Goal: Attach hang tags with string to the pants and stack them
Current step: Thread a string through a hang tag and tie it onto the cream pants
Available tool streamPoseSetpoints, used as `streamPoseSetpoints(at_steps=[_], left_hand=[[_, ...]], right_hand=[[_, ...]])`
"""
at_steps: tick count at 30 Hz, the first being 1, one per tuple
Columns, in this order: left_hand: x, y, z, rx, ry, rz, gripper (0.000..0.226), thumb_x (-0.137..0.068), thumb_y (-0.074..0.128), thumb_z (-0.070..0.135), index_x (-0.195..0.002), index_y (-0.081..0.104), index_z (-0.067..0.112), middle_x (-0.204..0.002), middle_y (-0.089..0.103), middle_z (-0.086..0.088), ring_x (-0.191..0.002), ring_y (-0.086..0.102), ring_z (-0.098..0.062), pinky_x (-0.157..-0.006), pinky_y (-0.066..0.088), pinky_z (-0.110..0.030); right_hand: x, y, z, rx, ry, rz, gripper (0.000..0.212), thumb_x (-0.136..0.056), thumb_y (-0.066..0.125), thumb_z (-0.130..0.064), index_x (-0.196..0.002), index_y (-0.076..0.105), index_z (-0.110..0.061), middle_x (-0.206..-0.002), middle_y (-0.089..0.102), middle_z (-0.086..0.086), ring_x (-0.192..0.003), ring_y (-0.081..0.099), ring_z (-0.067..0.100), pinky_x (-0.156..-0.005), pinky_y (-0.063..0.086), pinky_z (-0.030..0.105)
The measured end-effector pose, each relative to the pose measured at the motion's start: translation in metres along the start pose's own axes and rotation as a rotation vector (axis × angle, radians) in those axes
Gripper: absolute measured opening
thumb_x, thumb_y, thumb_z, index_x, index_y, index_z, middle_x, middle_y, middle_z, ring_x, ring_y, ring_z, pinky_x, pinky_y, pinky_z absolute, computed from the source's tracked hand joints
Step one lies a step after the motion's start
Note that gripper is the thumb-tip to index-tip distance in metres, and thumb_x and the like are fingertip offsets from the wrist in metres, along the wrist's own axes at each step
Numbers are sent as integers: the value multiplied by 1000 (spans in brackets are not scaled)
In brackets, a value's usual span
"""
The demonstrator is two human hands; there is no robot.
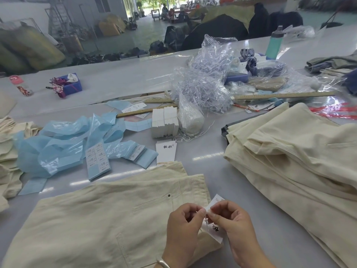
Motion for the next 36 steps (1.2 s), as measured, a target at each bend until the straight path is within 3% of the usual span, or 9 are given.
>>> streamPoseSetpoints(at_steps=[4, 7, 12, 19, 23, 27, 29, 33, 36], left_hand=[[-2, -1, -1, 9, -11, -58, 18, -81, 75, 6, -68, 74, 19, -70, 67, -21, -62, 56, -14, -61, 45, -24], [-8, -3, 2, 37, -60, -194, 16, -80, 75, 3, -69, 75, 15, -61, 68, -5, -57, 56, -6, -58, 43, -18], [-17, -7, 3, -2, -150, -408, 8, -81, 76, 10, -75, 70, 12, -57, 63, 8, -51, 50, 0, -52, 38, -11], [-27, -4, 6, -123, -93, -486, 17, -77, 82, 16, -73, 65, 14, -62, 62, 9, -56, 51, -2, -56, 40, -13], [-35, -3, 9, -248, -29, -495, 21, -74, 84, 21, -68, 63, 20, -60, 61, 13, -55, 51, 0, -56, 42, -14], [-42, -16, 0, -385, -19, -377, 23, -74, 83, 29, -67, 62, 23, -67, 62, 10, -61, 53, 0, -59, 42, -13], [-43, -34, -6, -427, -36, -299, 21, -77, 80, 31, -68, 61, 25, -73, 64, 8, -65, 54, -3, -60, 43, -14], [-43, -104, -11, -379, -76, -127, 18, -83, 72, 25, -67, 62, 24, -69, 63, 9, -67, 56, -8, -72, 49, -32], [-36, -190, -16, -540, -45, 131, 16, -83, 70, 22, -71, 62, 28, -81, 63, 10, -83, 57, -10, -75, 42, -25]], right_hand=[[-1, -1, -2, 42, -19, -12, 16, -59, 80, -1, -68, 68, -4, -68, 65, 18, -61, 63, 24, -58, 52, 27], [-3, -3, -5, 87, -15, -83, 22, -70, 72, 15, -67, 68, -6, -67, 65, 17, -62, 63, 24, -58, 52, 25], [-5, 3, -20, 171, 14, -250, 20, -67, 80, 5, -68, 64, -7, -69, 64, 18, -65, 62, 27, -65, 52, 30], [-10, 7, -25, 332, -32, -256, 19, -71, 69, 20, -70, 60, 3, -64, 62, 11, -64, 59, 19, -61, 47, 25], [-11, 9, -30, 436, -73, -251, 17, -63, 75, 10, -68, 62, 1, -63, 65, 8, -62, 60, 14, -60, 46, 20], [-20, 18, -33, 800, -79, -315, 18, -73, 74, 4, -75, 60, -8, -59, 65, 1, -58, 61, 12, -64, 48, 28], [-26, 27, -33, 1093, -145, -264, 19, -73, 73, -7, -71, 58, -19, -51, 55, -8, -50, 49, 5, -59, 44, 30], [-28, 69, -36, 1137, -331, -93, 24, -71, 71, -13, -65, 54, -28, -47, 45, -11, -47, 41, 6, -52, 35, 24], [-30, 126, -4, 1279, -349, -293, 28, -76, 70, -27, -99, 55, -36, -86, 59, -18, -82, 55, 3, -69, 42, 22]])
Point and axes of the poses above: each hand's wrist, its own x-axis away from the middle knuckle, its own y-axis out of the palm, z = x × y, the point moved 5 cm from there along -x, towards the middle knuckle
